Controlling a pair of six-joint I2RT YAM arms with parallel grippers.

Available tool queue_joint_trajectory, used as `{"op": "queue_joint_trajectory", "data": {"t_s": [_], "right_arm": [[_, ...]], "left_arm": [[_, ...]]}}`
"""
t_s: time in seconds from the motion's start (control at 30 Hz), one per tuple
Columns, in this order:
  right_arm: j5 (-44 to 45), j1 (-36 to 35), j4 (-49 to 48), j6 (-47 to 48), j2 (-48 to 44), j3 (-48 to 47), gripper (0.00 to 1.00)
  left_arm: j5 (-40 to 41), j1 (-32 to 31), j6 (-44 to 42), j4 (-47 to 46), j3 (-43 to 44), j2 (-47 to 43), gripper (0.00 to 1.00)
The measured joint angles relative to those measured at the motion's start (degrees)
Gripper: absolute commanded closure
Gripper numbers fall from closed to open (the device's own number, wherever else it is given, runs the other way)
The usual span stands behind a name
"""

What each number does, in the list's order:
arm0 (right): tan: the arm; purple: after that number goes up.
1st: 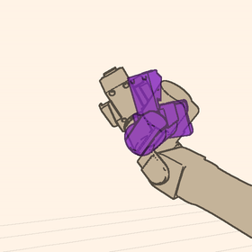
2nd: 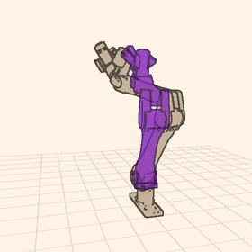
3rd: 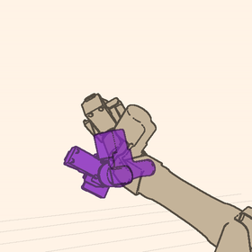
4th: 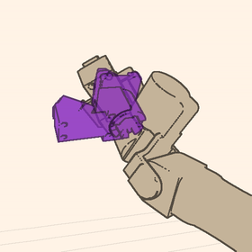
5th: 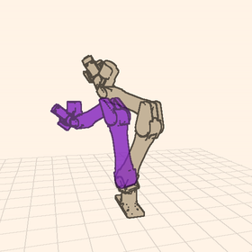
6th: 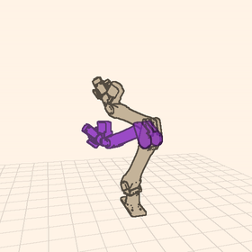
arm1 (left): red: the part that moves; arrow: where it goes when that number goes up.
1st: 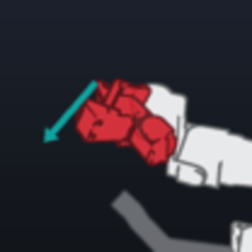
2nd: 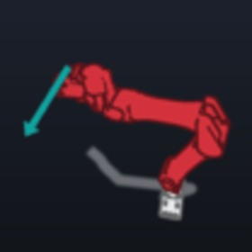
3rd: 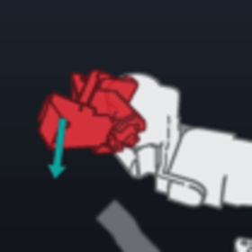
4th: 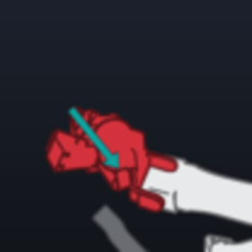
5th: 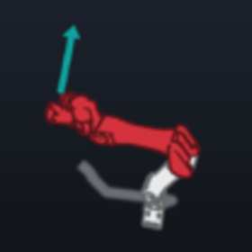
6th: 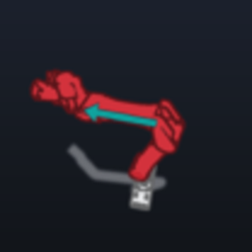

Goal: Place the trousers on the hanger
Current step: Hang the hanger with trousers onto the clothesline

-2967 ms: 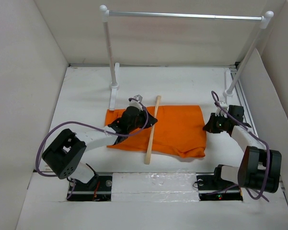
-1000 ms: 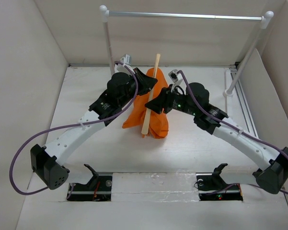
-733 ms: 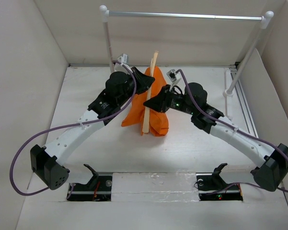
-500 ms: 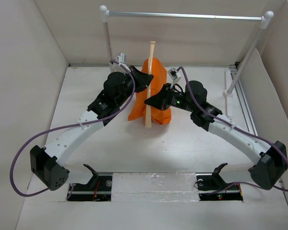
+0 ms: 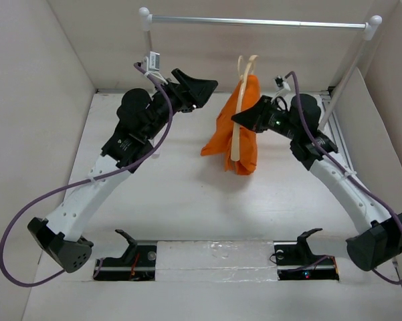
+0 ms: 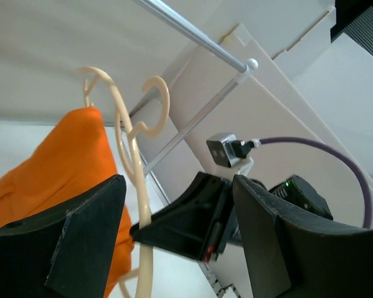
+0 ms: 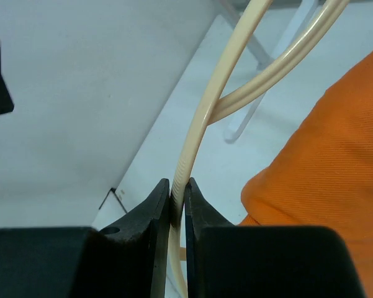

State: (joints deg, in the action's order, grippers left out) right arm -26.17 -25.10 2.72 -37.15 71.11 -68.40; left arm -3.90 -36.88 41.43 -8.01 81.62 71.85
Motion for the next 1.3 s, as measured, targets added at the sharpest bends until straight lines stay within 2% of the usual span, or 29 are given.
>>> {"op": "queue_joint_trajectory", "data": {"t_s": [0.23,0.5,0.7,0.97,1.27,1.3], "right_arm": [[-5.51,13.84,1.57,-1.6,0.22,-5.88,1.0],[-10.91,27.8,-2.19,-5.22,4.7,-13.97,1.0],[-14.1,33.16,-5.05,-8.66,10.08,-16.37,1.0],[-18.14,38.12,-7.21,-11.5,18.38,-19.69,1.0],[-21.49,39.85,-4.9,-5.9,21.07,-21.92,1.0],[-21.73,40.06,-4.09,-4.76,21.05,-21.94,0.91]], "left_arm": [[-0.57,0.0,-4.13,1.75,-0.74,-3.8,0.36],[-1.09,0.0,-5.18,4.07,-13.88,-10.49,0.37],[-1.07,0.0,-5.03,7.28,-19.71,-12.41,0.38],[-0.79,0.0,-4.72,7.89,-22.08,-15.63,0.39],[1.62,0.0,-4.57,8.11,-25.07,-15.89,0.42],[1.81,0.0,-4.5,8.2,-25.42,-15.89,0.42]]}}
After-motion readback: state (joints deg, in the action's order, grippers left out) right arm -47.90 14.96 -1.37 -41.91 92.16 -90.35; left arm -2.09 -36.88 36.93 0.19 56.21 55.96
